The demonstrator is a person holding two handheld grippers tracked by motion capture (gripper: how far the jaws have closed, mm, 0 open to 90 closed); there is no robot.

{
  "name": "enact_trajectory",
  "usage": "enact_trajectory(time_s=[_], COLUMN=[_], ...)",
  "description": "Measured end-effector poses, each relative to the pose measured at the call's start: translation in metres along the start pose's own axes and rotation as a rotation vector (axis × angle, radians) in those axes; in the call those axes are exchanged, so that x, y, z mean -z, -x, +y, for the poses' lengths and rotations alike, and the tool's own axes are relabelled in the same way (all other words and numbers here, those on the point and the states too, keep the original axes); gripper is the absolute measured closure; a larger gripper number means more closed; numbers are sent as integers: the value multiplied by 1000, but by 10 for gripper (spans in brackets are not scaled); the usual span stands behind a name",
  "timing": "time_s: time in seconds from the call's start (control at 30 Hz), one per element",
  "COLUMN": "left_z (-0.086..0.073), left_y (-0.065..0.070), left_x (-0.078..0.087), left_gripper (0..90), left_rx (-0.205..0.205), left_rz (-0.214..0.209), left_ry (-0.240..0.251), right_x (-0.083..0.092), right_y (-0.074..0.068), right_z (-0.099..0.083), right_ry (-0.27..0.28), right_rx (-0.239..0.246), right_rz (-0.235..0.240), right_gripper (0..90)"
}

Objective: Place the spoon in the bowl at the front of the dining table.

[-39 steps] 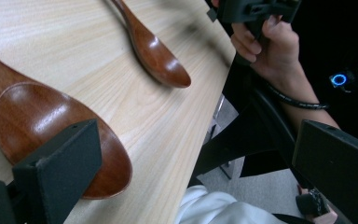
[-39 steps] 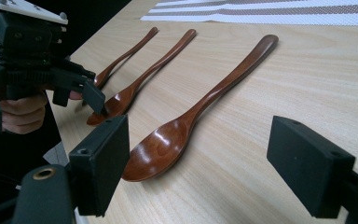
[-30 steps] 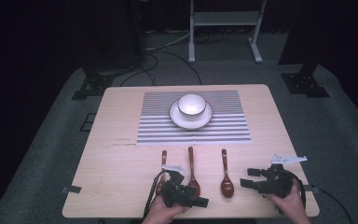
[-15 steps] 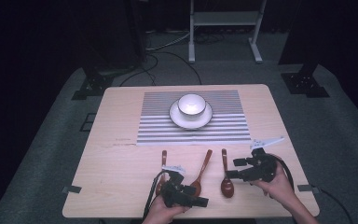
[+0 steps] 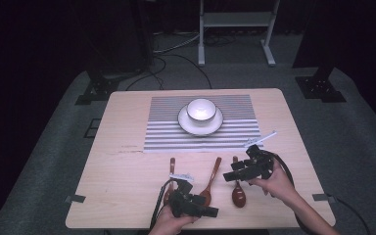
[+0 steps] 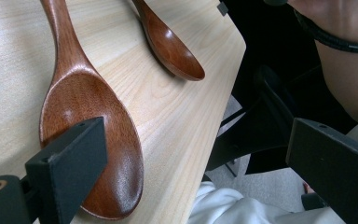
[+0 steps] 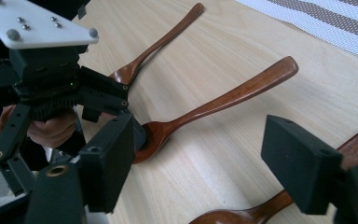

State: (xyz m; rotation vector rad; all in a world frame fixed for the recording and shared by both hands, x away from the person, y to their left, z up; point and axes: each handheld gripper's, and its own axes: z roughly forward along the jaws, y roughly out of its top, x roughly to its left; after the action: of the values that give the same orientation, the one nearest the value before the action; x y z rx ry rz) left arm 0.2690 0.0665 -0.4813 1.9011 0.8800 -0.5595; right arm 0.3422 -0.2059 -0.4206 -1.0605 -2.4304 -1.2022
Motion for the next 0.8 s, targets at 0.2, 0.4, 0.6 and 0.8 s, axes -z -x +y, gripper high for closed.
enact_trajectory(time_s=[0.2, 0.4, 0.6, 0.8], left_z=[0, 0, 0, 0], left_y=[0, 0, 1, 1], left_x=[-1, -1, -1, -1], left_gripper=[41, 41, 41, 41], left_rx=[-2, -1, 0, -3], left_rz=[-1, -2, 0, 1], left_ry=[2, 2, 4, 2], right_x=[-4, -18, -33, -42], right_y=[7, 10, 14, 24], right_z=[6, 18, 28, 34], right_ry=[-10, -31, -57, -63], right_rx=[-21, -22, -29, -69], right_rz=[7, 2, -8, -20], right_gripper=[255, 259, 305, 340])
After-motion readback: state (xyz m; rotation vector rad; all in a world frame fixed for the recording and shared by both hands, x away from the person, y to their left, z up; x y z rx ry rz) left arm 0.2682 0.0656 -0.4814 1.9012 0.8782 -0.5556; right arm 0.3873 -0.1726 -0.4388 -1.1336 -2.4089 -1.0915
